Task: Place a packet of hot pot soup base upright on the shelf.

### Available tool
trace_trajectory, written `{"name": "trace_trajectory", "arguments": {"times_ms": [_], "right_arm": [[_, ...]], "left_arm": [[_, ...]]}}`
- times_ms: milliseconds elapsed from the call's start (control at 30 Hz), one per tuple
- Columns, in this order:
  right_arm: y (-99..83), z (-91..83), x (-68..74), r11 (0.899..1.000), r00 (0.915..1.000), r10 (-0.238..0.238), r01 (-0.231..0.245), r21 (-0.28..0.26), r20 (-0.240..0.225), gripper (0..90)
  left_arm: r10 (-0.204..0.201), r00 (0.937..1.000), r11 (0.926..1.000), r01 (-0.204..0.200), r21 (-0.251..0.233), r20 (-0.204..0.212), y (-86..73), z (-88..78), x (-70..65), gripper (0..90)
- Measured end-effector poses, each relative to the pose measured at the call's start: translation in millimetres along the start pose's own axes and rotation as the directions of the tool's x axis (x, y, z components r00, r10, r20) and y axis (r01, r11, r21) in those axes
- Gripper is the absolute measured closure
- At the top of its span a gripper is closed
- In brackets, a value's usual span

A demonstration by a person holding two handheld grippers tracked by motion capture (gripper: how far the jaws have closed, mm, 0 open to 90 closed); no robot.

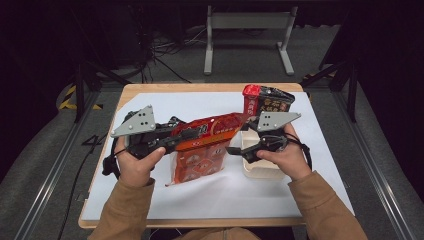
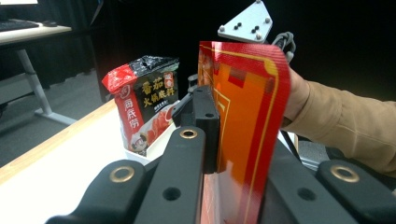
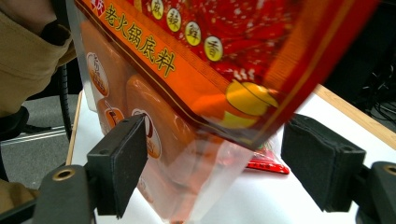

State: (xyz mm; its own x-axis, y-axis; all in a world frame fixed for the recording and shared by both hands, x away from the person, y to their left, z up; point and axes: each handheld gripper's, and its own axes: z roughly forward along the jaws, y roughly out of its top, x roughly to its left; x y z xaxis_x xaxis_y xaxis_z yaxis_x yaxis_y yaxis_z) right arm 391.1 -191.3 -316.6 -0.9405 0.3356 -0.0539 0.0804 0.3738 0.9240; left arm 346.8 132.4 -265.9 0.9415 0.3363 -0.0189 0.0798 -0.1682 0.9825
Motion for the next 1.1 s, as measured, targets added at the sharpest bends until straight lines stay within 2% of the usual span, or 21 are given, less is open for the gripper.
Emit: {"name": "trace_trajectory", "arguments": {"times_ms": [167,433,633,967,1100], "right_arm": [[-1.3,6.4,1.8,0.999,0.9998,-0.013,0.013,-0.032,-0.012,26.2],[-3.9,19.4,3.6,0.998,0.9982,-0.046,0.045,-0.034,-0.039,26.1],[-5.2,28.4,5.9,0.998,0.9952,-0.06,0.058,-0.032,-0.077,24.9],[-6.4,32.0,3.9,0.998,0.9921,-0.048,0.042,-0.049,-0.116,25.8],[-6.9,31.0,5.2,0.998,0.9882,-0.041,0.034,-0.048,-0.148,32.0]], "left_arm": [[-0.007,1.0,0.9999,0.007,-0.008,0.007,-1.1,0.2,0.7,90.0],[-0.007,0.9998,0.9999,0.007,-0.013,0.02,-1.9,3.2,-1.0,90.0],[-0.005,0.9996,0.9998,0.006,-0.02,0.026,-2.2,3.6,-1.5,90.0],[-0.002,0.9995,0.9995,0.003,-0.032,0.032,-2.5,3.2,-1.6,90.0],[-0.001,0.9998,0.9992,0.002,-0.041,0.02,-3.2,1.5,-0.1,90.0]]}}
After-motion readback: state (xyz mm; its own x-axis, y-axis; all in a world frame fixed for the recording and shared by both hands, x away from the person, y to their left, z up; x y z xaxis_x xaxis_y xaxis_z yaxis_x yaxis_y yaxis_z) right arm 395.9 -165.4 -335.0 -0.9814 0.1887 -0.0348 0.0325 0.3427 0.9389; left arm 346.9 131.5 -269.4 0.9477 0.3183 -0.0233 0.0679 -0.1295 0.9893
